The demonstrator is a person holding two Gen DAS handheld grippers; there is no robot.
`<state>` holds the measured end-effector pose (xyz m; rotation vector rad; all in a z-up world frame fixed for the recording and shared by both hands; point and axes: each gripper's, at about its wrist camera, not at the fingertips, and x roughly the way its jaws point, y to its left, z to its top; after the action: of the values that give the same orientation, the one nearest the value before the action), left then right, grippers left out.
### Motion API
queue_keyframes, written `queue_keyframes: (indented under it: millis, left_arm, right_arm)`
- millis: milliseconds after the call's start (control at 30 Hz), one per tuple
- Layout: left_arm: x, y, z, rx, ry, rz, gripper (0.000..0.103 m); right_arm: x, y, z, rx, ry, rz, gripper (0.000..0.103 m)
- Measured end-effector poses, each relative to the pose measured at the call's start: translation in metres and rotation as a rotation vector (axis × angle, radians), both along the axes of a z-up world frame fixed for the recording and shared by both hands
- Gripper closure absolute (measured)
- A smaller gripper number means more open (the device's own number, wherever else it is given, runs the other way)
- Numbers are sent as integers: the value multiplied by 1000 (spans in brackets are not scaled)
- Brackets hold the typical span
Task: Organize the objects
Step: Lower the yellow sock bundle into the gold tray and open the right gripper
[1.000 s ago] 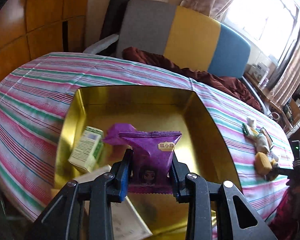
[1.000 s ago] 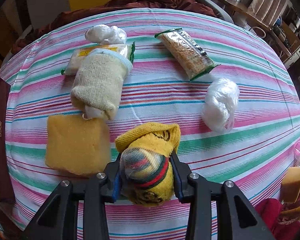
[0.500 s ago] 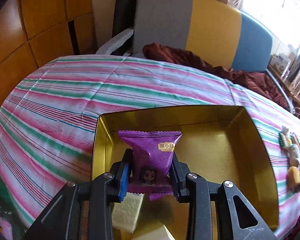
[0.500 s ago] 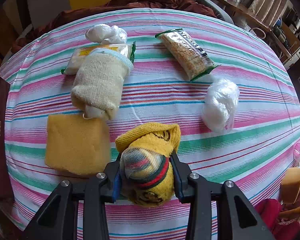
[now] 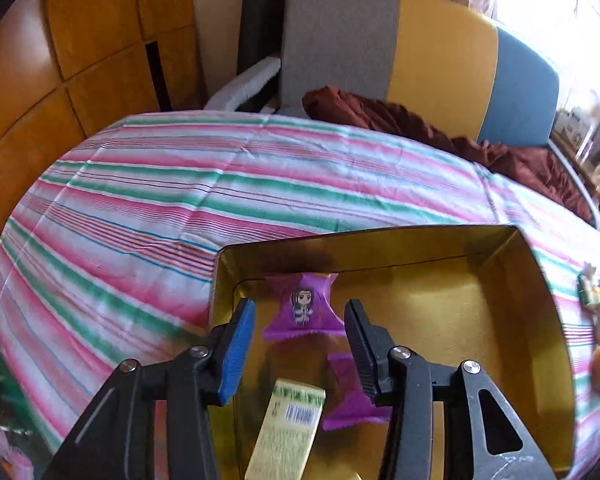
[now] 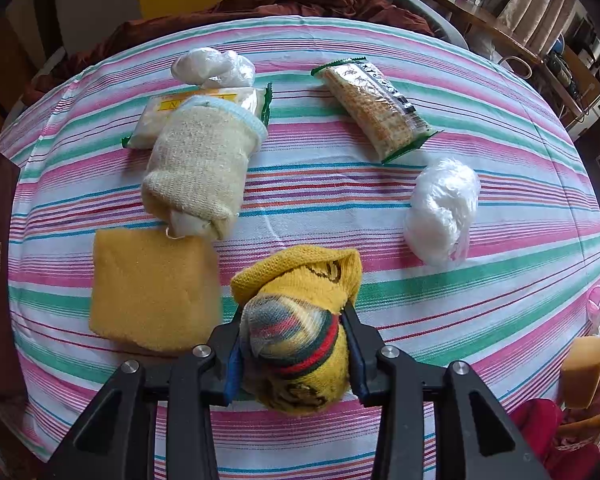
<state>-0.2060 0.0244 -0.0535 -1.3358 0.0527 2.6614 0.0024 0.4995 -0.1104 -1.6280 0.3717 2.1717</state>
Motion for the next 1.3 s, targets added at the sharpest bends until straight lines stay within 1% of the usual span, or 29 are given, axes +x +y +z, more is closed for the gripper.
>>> queue_keyframes:
  millis: [67,200,300,367,567,633,700,800,900,1000,1067,1133,1200,1267,1300]
  left_arm:
    - [13,-4,9,12,29,10,50]
    - [51,-10,25,34,89,15,48]
    - [79,-10,33,23,131,2,46]
    - [96,-9,37,14,158,-6,41]
    - [131,-7,44,-18,203,-34,39]
    - [138,-6,43,-36,217,-39,36]
    - [143,-8,42,-37,220,-39,35]
    - [147,-12,38,-29,211,-38,34]
    - [150,-16,35,-21,201,-28,34]
    - [152,-20,32,-17,191,-22,34]
    - [152,-23,31,-15,187,-19,34]
    - [151,-28,32,-14,185,-17,34]
    - [150,-36,35,-11,194,-5,34]
    - [148,-46,38,-2,200,14,29]
    - [147,-51,39,2,203,28,29]
  right_arm:
    - [0,0,0,0,1,-1,62]
    - [2,3,2,-13,14,-14,63]
    - [6,6,9,-16,43,-34,66]
    - [9,8,17,-12,87,-51,67]
    - [20,8,44,-32,226,-76,67]
    - [20,0,60,-39,272,-66,67]
    - [15,-18,79,-52,327,-26,67]
    - [-3,-60,101,-74,389,81,67]
    - [-27,-108,111,-127,413,206,66]
    - [-51,-160,106,-177,403,320,67]
    - [-68,-194,97,-220,380,387,67]
    - [-84,-228,87,-242,349,448,66]
    - [-95,-258,77,-264,324,493,66]
    - [-108,-283,64,-295,300,522,66]
    - [-114,-295,57,-304,284,532,65]
